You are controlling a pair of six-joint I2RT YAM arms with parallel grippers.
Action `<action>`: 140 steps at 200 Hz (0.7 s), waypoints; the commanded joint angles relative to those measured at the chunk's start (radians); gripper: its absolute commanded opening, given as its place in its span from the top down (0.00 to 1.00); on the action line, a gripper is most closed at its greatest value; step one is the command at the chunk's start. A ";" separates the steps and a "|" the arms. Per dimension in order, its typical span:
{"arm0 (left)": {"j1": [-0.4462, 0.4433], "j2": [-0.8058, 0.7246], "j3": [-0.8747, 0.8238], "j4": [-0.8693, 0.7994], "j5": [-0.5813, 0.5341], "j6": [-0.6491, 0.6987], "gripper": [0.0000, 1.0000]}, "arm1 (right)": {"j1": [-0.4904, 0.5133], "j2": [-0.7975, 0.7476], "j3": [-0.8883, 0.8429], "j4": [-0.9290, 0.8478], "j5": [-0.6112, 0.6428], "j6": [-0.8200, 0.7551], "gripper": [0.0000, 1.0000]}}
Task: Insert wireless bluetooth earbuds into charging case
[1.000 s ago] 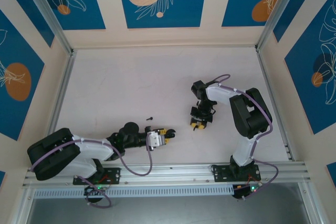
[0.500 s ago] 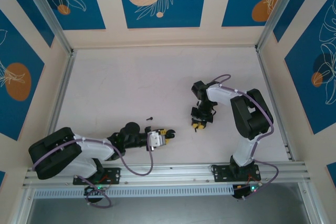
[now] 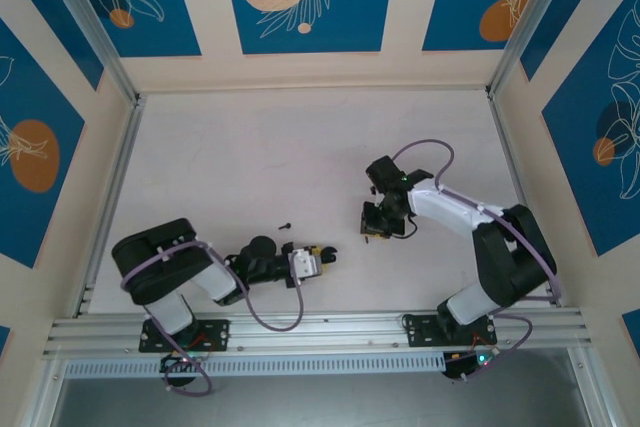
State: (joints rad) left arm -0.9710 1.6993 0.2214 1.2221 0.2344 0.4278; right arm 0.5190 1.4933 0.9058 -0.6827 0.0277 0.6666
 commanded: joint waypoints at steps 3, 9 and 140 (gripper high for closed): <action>-0.015 0.052 0.033 0.172 -0.017 -0.036 0.75 | 0.036 -0.090 -0.048 0.124 0.034 0.019 0.82; -0.016 0.062 0.036 0.185 -0.015 -0.041 0.75 | 0.042 -0.115 -0.066 0.152 0.036 0.022 0.82; -0.018 0.044 0.114 0.185 -0.095 -0.125 0.75 | 0.099 -0.587 -0.416 0.619 0.010 0.025 0.82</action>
State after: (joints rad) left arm -0.9752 1.7638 0.3111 1.3617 0.1661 0.3485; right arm 0.6090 0.9562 0.5381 -0.1829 0.0517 0.6815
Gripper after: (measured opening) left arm 0.249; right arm 0.179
